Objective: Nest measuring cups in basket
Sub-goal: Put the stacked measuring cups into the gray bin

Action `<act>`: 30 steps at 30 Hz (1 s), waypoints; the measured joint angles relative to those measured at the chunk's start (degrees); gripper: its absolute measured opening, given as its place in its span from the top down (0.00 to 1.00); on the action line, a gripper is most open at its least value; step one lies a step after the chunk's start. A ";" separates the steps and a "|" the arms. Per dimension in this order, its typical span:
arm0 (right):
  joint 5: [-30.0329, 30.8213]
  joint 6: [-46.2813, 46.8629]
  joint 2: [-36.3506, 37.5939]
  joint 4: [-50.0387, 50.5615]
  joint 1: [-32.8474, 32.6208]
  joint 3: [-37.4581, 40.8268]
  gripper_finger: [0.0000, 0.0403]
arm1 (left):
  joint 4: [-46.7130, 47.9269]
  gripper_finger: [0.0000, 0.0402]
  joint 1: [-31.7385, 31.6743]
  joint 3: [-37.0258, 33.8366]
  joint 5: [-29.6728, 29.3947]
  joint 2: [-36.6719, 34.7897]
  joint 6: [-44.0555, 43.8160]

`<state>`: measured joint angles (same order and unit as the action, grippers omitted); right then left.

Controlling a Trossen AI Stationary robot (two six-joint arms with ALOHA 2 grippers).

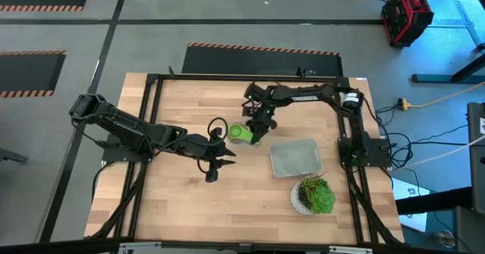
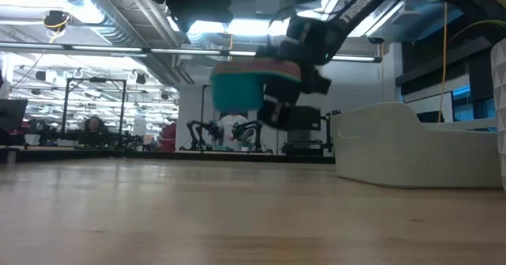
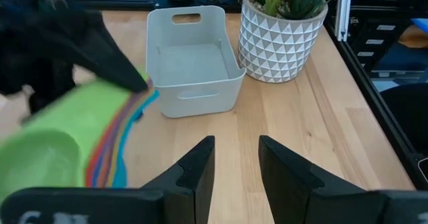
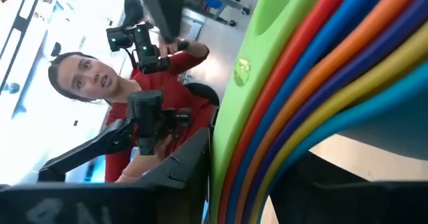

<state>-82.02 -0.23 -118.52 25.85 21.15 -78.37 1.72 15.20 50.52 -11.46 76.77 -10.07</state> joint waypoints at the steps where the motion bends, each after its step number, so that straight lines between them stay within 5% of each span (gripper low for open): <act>1: 0.31 -0.02 1.10 0.17 0.16 0.00 0.68 | 0.02 0.73 -0.02 0.00 0.00 0.00 0.00; 30: 4.37 -4.79 23.77 23.34 4.57 -0.02 0.68 | 0.09 0.73 -0.01 0.00 0.20 0.00 0.00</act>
<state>-77.65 -5.02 -94.75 49.19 25.71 -78.39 1.80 15.19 50.52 -11.27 76.77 -10.07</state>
